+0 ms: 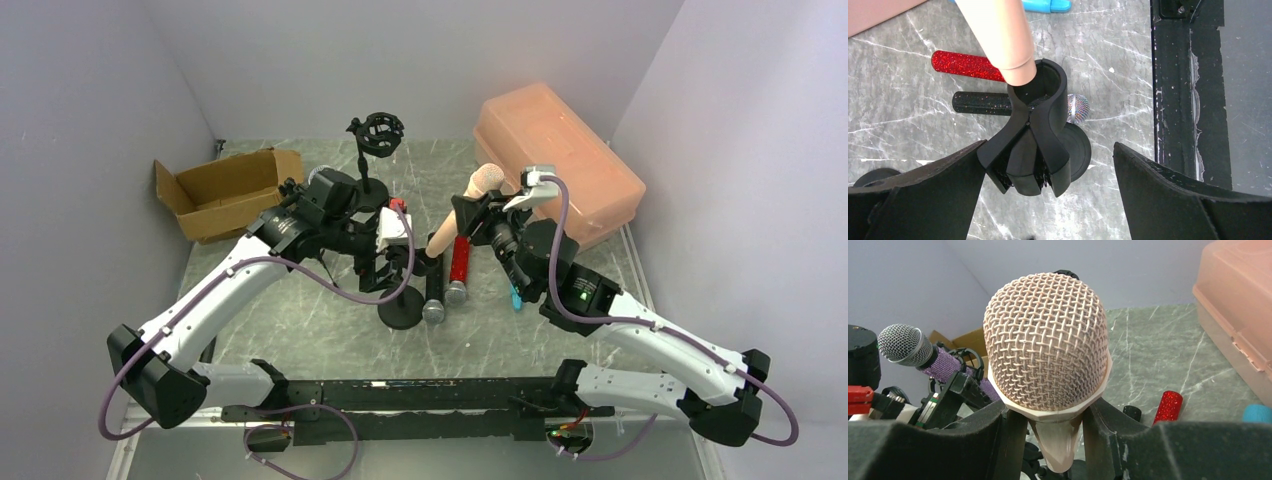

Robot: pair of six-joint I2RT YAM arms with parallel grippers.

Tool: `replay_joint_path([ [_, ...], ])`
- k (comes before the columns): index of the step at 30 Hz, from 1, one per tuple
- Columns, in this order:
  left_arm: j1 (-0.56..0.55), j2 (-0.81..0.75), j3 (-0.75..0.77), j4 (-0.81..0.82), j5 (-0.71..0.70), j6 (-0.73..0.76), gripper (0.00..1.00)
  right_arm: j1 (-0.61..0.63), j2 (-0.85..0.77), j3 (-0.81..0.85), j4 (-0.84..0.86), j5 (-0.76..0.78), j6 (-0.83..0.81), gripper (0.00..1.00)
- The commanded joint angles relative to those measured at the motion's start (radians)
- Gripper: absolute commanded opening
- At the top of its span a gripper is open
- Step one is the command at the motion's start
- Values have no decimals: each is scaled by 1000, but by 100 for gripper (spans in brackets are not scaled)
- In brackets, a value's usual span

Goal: Attach the microphones to the stand

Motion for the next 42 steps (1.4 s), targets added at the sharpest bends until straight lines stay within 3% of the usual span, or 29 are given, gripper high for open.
replay_joint_path([
  [1,-5,-31,0,25,25,4,100,-7,21,-17,29,-33,33,0],
  [6,-5,14,35,50,5,-37,99,-12,27,-24,27,-49,48,0],
  [10,-5,34,41,47,9,-48,89,-12,17,-21,17,-69,42,0],
  [13,-5,24,20,67,5,-61,73,-12,13,-12,0,-68,32,0],
  [18,-7,10,-3,64,-27,-94,34,-17,6,8,-33,-44,2,0],
  [20,-7,-1,-20,83,-50,-104,27,-20,-1,10,-36,-48,-1,0],
  [31,-7,-24,-69,124,-93,-181,30,-21,43,-35,43,-100,14,0],
  [35,-7,-22,-58,124,-105,-208,58,-22,83,-60,100,-104,21,0],
  [37,-7,-24,-51,117,-109,-200,67,-21,90,-79,125,-101,25,0],
  [42,-6,-22,-29,81,-95,-148,65,-21,93,-113,164,-104,26,0],
])
